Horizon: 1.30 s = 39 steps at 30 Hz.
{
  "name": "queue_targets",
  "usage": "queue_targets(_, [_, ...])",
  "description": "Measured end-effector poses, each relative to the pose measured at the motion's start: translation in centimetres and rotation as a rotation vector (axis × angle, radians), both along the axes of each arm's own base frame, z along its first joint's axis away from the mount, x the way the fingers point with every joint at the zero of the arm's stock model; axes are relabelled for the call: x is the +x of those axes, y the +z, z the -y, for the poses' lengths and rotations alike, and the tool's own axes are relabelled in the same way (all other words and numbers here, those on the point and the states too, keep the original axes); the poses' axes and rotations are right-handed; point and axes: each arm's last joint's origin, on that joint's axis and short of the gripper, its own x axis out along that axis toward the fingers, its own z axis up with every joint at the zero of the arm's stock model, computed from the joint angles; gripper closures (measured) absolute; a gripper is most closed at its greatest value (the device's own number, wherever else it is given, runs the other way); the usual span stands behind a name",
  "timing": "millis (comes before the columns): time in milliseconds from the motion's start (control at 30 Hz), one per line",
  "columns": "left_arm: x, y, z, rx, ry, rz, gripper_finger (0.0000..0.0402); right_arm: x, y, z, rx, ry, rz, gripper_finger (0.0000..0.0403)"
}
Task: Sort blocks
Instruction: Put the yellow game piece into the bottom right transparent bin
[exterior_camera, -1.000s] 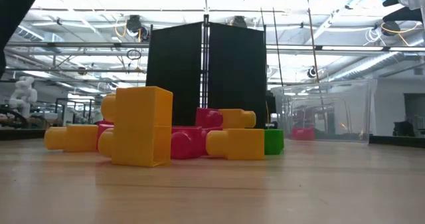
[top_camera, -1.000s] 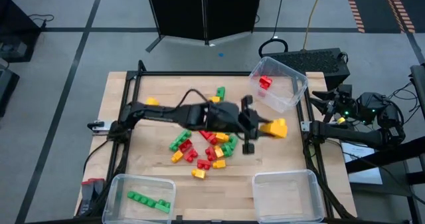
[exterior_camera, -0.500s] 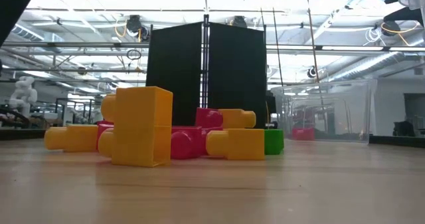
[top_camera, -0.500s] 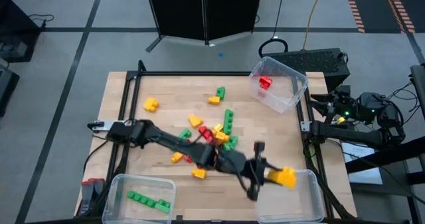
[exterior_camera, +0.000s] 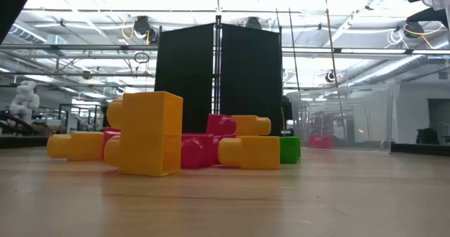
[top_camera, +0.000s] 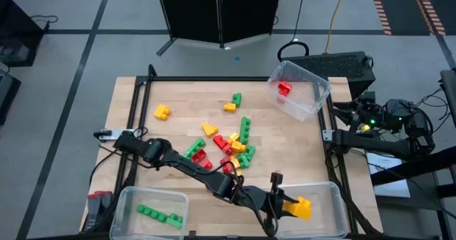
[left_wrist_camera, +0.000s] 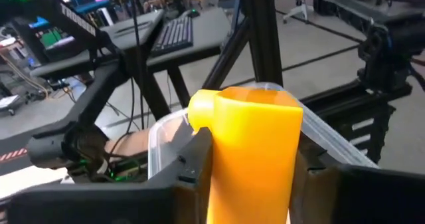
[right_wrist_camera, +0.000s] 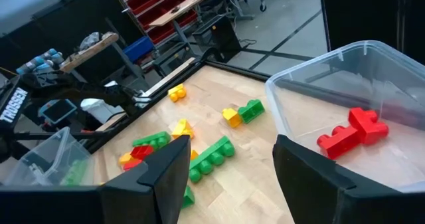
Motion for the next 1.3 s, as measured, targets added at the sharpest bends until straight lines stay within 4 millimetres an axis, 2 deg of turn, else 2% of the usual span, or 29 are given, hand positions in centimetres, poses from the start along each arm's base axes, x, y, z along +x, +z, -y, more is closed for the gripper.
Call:
queue_targets(167, [0.1,-0.1,-0.1,0.001,0.003,-0.001,0.0205,0.0,0.0,-0.1,0.006,0.022,0.001,0.0195])
queue_targets(267, [0.1,-0.1,-0.1,0.000,0.002,0.000,0.0165,0.0,0.0,-0.1,0.007,0.020,0.001,0.0195])
queue_targets(367, [0.1,-0.1,-0.1,-0.002,0.002,-0.003,0.0140,0.0,0.0,-0.1,0.007,0.021,0.001,0.0195])
queue_targets(500, [0.1,0.4,-0.1,-0.049,0.022,-0.002,0.0130,0.0,0.0,-0.1,0.007,0.020,0.001,0.0195])
queue_targets(567, [-0.1,1.7,-0.4,-0.049,0.092,0.026,0.0131,0.0,0.0,-0.1,0.006,0.021,0.000,0.0195])
queue_targets(633, [-0.9,4.4,-1.1,-0.030,0.199,0.041,0.0134,0.0,0.0,-0.1,0.006,0.021,0.000,0.0195])
queue_targets(667, [-1.8,6.4,-1.7,-0.009,0.261,0.028,0.0136,0.0,0.0,-0.1,0.005,0.021,0.000,0.0195])
queue_targets(767, [-4.9,11.1,-4.6,0.058,0.400,-0.058,0.0139,0.0,0.0,-0.1,0.004,0.021,-0.001,0.0195])
queue_targets(833, [-6.5,12.0,-6.9,0.052,0.466,-0.179,0.0140,0.0,0.0,-0.1,0.000,0.022,-0.003,0.0195])
queue_targets(933, [-8.0,10.5,-10.3,0.037,0.578,-0.434,0.0140,0.0,0.0,-0.1,-0.004,0.023,-0.005,0.0195])
queue_targets(1067, [-8.8,8.6,-14.2,0.028,0.639,-0.703,0.0140,0.0,0.0,-0.1,-0.024,0.029,-0.014,0.0195])
queue_targets(1300, [-6.0,2.7,-16.7,0.143,0.476,-0.898,0.0140,0.0,0.0,-0.1,-0.043,0.034,-0.023,0.0195])
